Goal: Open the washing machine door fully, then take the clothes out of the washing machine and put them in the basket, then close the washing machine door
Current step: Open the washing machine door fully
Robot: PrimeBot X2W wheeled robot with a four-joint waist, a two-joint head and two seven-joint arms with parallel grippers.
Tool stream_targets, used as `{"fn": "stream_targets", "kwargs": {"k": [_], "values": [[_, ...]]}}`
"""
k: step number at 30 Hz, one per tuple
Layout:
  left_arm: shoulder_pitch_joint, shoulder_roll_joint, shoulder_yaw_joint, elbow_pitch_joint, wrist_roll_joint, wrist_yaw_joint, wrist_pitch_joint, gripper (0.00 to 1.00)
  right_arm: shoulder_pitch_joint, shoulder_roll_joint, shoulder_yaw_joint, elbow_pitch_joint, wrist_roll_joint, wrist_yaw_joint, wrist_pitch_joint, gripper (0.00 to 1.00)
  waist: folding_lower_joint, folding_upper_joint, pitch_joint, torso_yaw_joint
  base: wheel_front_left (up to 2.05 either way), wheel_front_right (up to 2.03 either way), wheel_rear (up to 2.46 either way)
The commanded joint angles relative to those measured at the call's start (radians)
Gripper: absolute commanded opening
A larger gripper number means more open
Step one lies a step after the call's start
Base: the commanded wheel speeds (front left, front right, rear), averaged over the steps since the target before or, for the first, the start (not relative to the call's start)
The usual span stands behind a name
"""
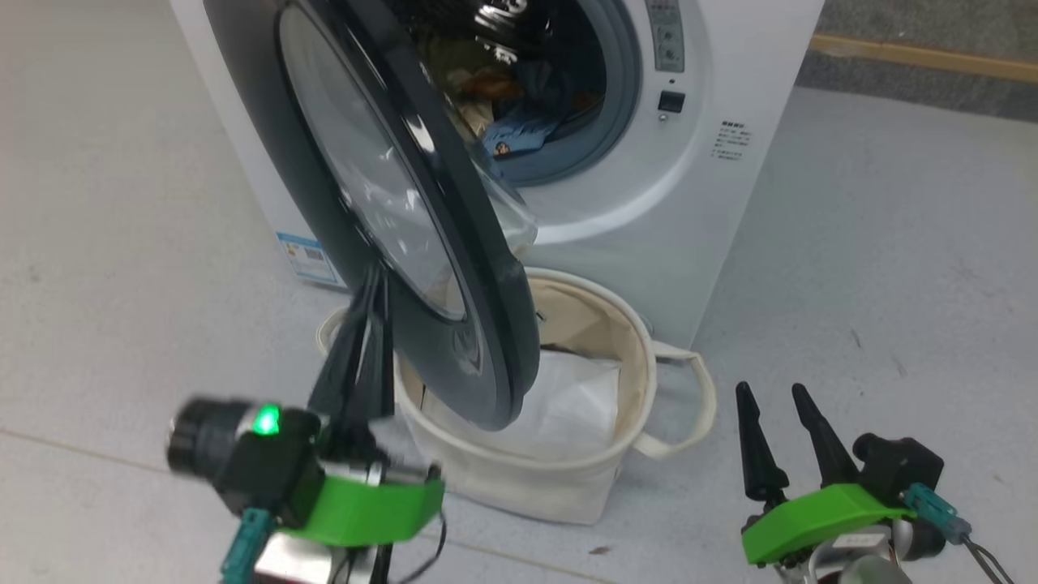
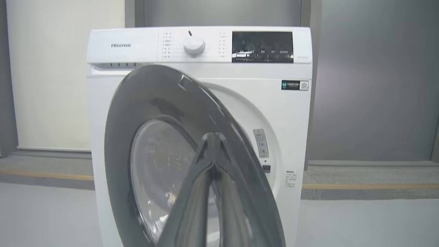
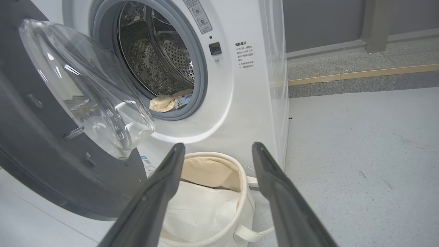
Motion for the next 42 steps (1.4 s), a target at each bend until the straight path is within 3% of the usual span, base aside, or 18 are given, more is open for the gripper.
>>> {"fn": "stream_targets", "kwargs": {"k": [1,7,17,31,42], "values": [[-0.059,-0.002,0.031,-0.050,0.012,-0.004,-0.008,0.00,-0.031,0.005,0.016,-0.037,0.006,0.001,-0.012,1.00,0.0000,-0.0001,0.011,0.004,0.00,0.00,0.00],[-0.165,-0.026,-0.044,-0.115,0.034,-0.028,0.009,0.00,-0.054,0.005,0.020,-0.044,0.020,0.001,-0.012,1.00,0.0000,-0.0001,0.050,-0.001,0.00,0.00,0.00],[-0.259,-0.055,-0.229,0.042,-0.008,-0.034,0.096,0.00,-0.088,0.005,0.037,-0.047,0.056,0.001,-0.012,1.00,0.0000,-0.0001,0.101,-0.044,0.00,0.00,0.00],[-0.331,-0.057,-0.316,0.412,-0.147,0.044,0.037,0.00,-0.104,0.005,0.044,-0.041,0.076,0.001,-0.012,1.00,0.0000,-0.0001,0.113,-0.037,0.00,0.00,0.00],[-0.341,-0.057,-0.321,0.497,-0.189,0.099,0.002,0.00,-0.098,0.005,0.046,-0.041,0.075,0.001,-0.012,1.00,0.0000,-0.0001,0.110,0.010,0.00,0.00,0.00]]}}
